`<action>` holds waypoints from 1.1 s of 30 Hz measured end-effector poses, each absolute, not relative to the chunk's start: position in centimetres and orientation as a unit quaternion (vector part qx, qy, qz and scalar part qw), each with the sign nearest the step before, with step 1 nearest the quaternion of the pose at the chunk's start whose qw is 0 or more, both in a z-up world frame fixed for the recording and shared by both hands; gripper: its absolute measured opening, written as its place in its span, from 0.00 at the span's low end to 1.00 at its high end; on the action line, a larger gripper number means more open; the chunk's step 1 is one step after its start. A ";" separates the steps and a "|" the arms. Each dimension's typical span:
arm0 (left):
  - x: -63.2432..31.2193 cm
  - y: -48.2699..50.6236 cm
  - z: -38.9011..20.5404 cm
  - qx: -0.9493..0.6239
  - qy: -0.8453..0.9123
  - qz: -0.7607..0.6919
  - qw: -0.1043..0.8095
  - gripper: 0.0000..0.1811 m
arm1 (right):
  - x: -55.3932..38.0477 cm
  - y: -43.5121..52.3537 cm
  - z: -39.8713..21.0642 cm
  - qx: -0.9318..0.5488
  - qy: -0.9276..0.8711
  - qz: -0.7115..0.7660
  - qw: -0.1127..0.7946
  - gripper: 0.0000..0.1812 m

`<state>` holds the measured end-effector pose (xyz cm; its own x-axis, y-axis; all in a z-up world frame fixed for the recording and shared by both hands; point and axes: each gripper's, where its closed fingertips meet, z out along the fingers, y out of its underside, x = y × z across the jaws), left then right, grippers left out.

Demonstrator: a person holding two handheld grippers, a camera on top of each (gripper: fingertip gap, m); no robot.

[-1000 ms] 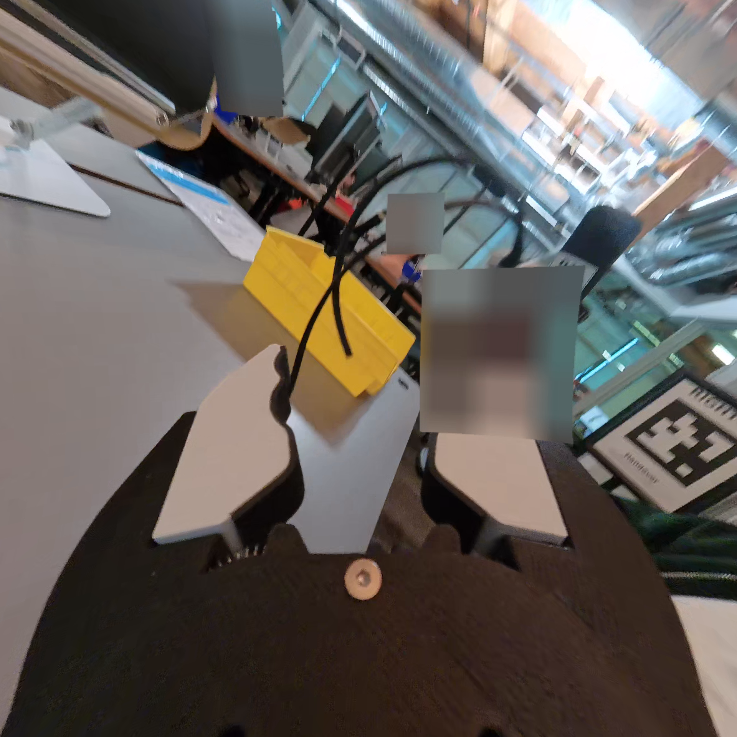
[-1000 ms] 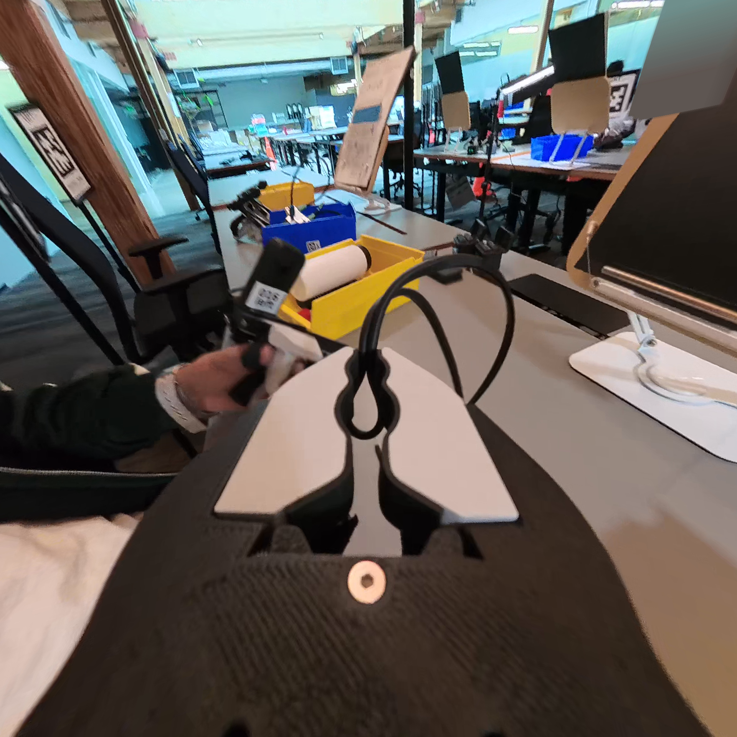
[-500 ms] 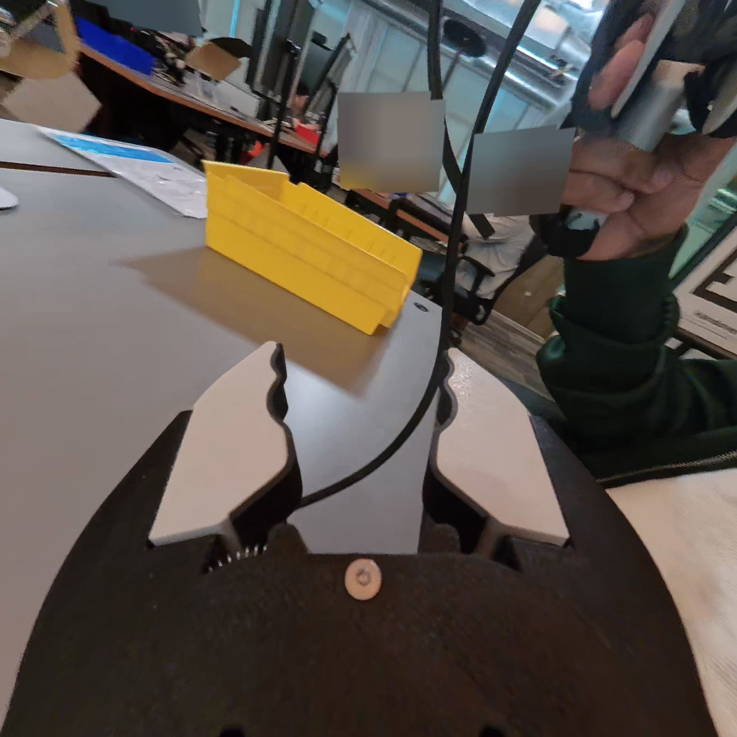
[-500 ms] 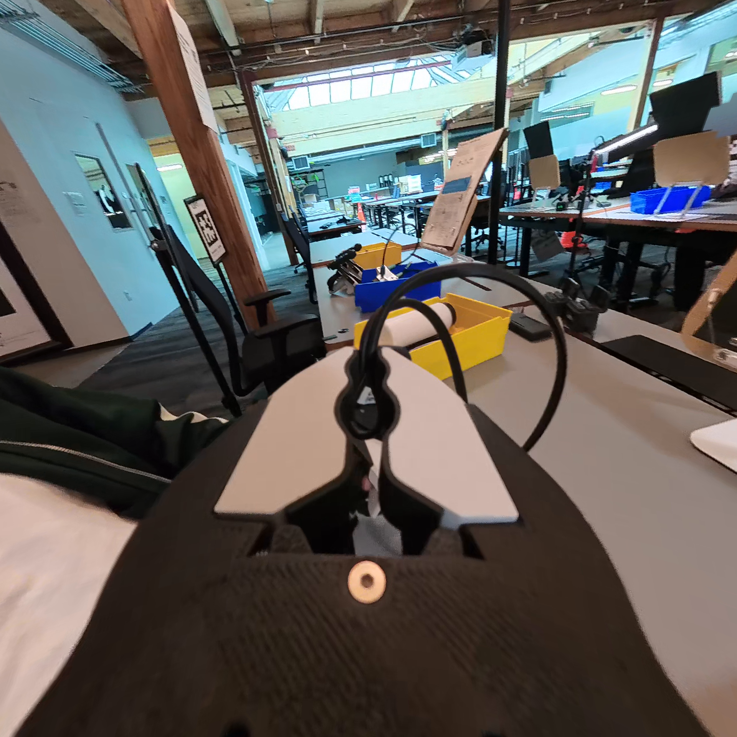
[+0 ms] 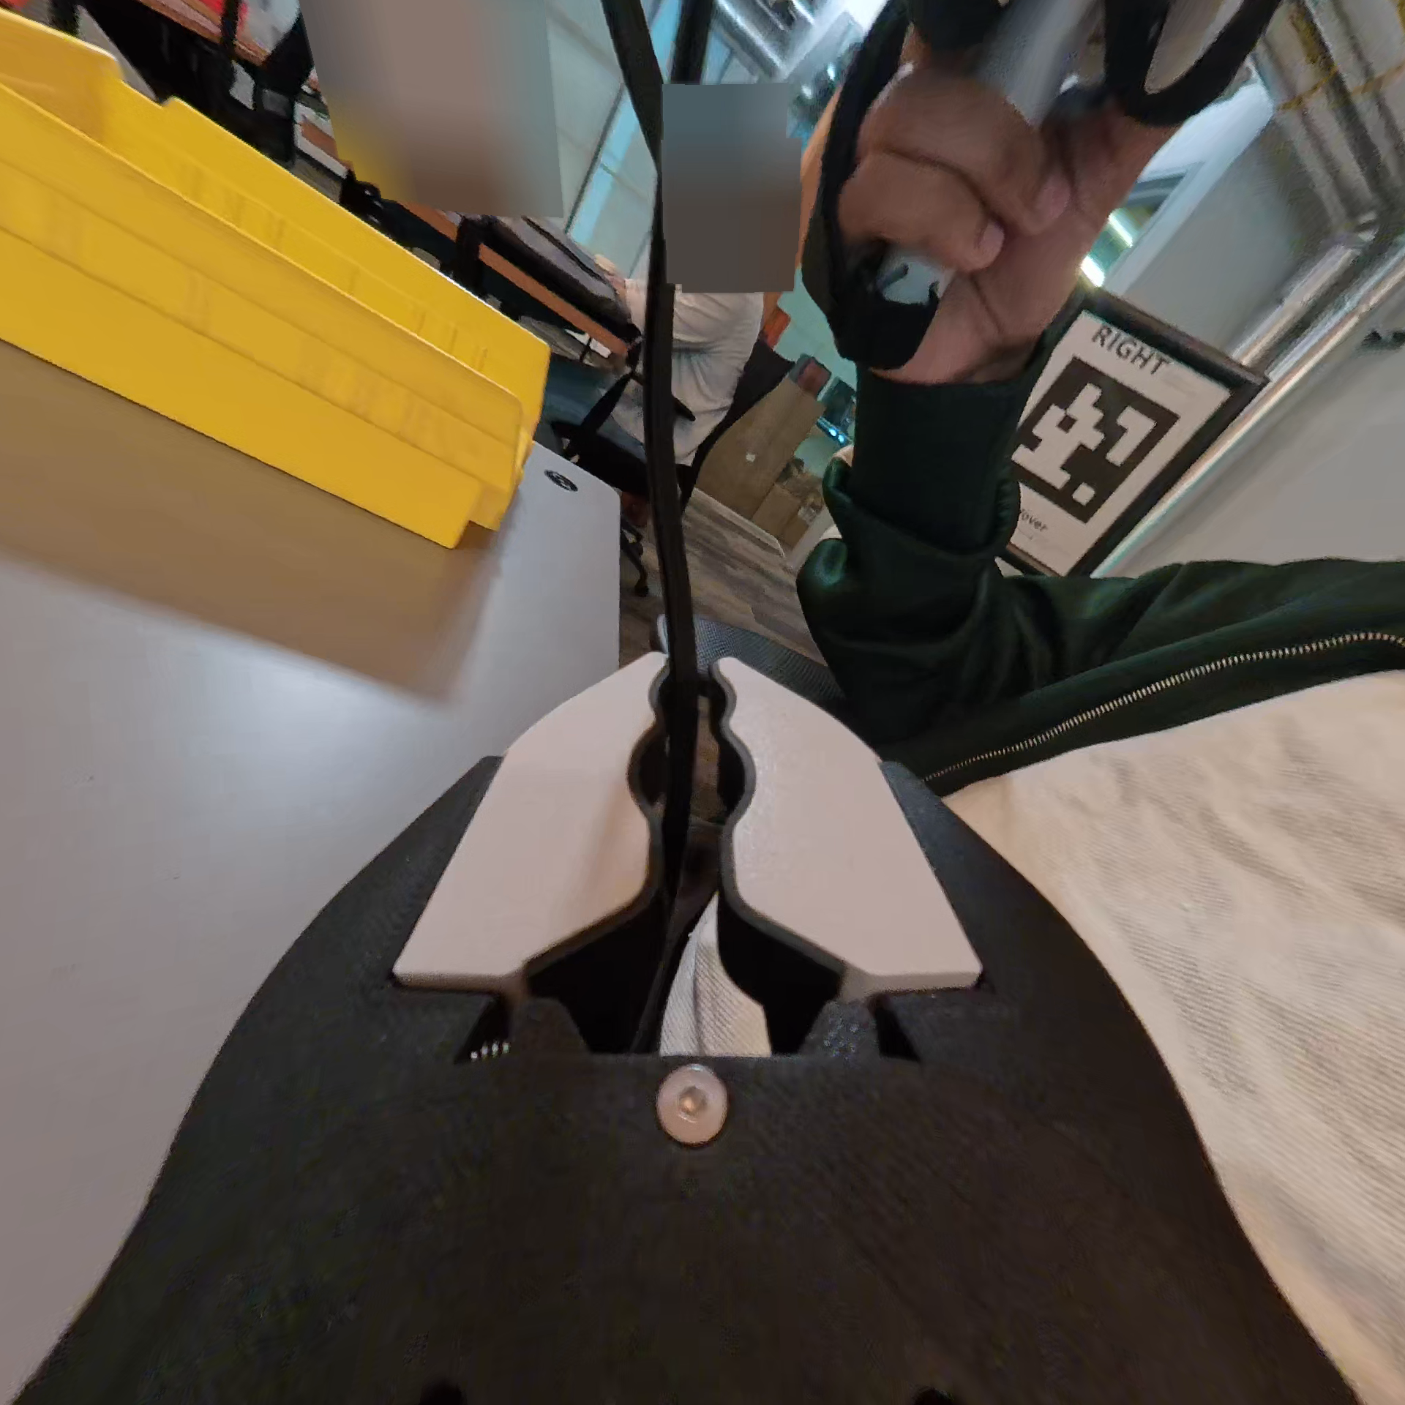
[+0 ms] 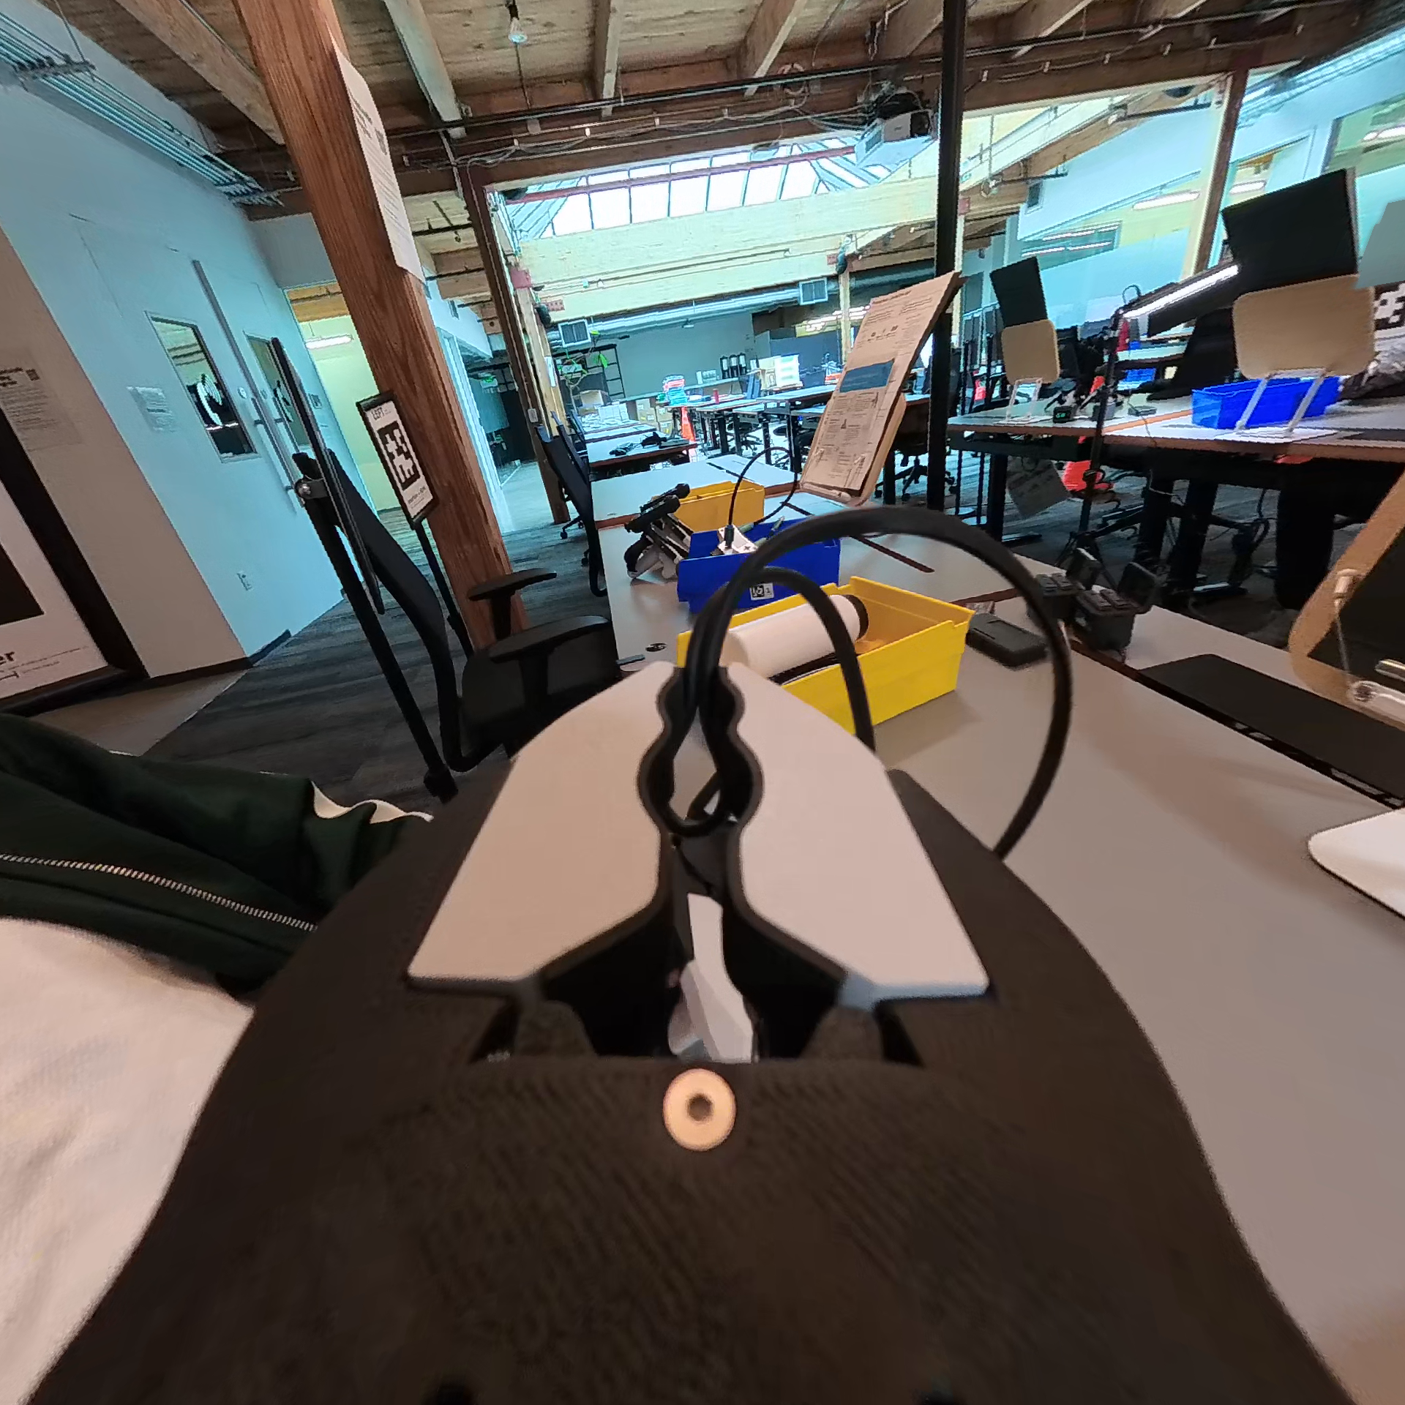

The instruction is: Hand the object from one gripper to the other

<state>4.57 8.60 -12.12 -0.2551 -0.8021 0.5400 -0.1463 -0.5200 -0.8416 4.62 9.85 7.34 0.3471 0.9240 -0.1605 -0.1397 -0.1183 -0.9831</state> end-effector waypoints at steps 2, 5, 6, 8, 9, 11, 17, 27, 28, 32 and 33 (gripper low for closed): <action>4.4 9.3 -12.2 -0.567 0.408 -0.671 0.248 0.10 | 4.8 9.9 7.4 -0.587 -0.332 0.464 0.574 0.04; 4.0 9.9 -12.7 -0.577 0.400 -0.670 0.241 0.12 | 5.0 10.1 7.4 -0.588 -0.331 0.459 0.577 0.04; 4.0 10.0 -13.0 -0.582 0.401 -0.665 0.239 0.12 | 5.0 10.1 7.4 -0.588 -0.331 0.459 0.577 0.04; 3.9 10.1 -13.5 -0.591 0.406 -0.658 0.232 0.13 | 5.2 10.1 7.5 -0.588 -0.330 0.459 0.579 0.04; 3.9 10.1 -13.7 -0.593 0.406 -0.657 0.229 0.13 | 5.3 10.1 7.5 -0.588 -0.330 0.459 0.579 0.04; 4.0 10.0 -13.8 -0.594 0.404 -0.660 0.221 0.13 | 5.4 10.1 7.6 -0.588 -0.328 0.458 0.580 0.04; 4.2 9.9 -14.2 -0.602 0.402 -0.656 0.214 0.18 | 5.6 10.1 7.6 -0.588 -0.327 0.461 0.578 0.04; 4.9 8.6 -16.4 -0.619 0.453 -0.612 0.193 0.06 | 5.8 9.7 8.1 -0.582 -0.329 0.466 0.579 0.04; 5.1 8.7 -16.5 -0.622 0.453 -0.607 0.198 0.10 | 5.8 9.7 8.2 -0.581 -0.329 0.469 0.578 0.04; 5.0 10.0 -15.2 -0.618 0.434 -0.602 0.258 0.14 | 5.6 9.4 8.2 -0.581 -0.333 0.469 0.576 0.04; 4.9 10.5 -14.9 -0.619 0.431 -0.593 0.282 0.15 | 5.5 9.4 8.2 -0.581 -0.334 0.469 0.575 0.04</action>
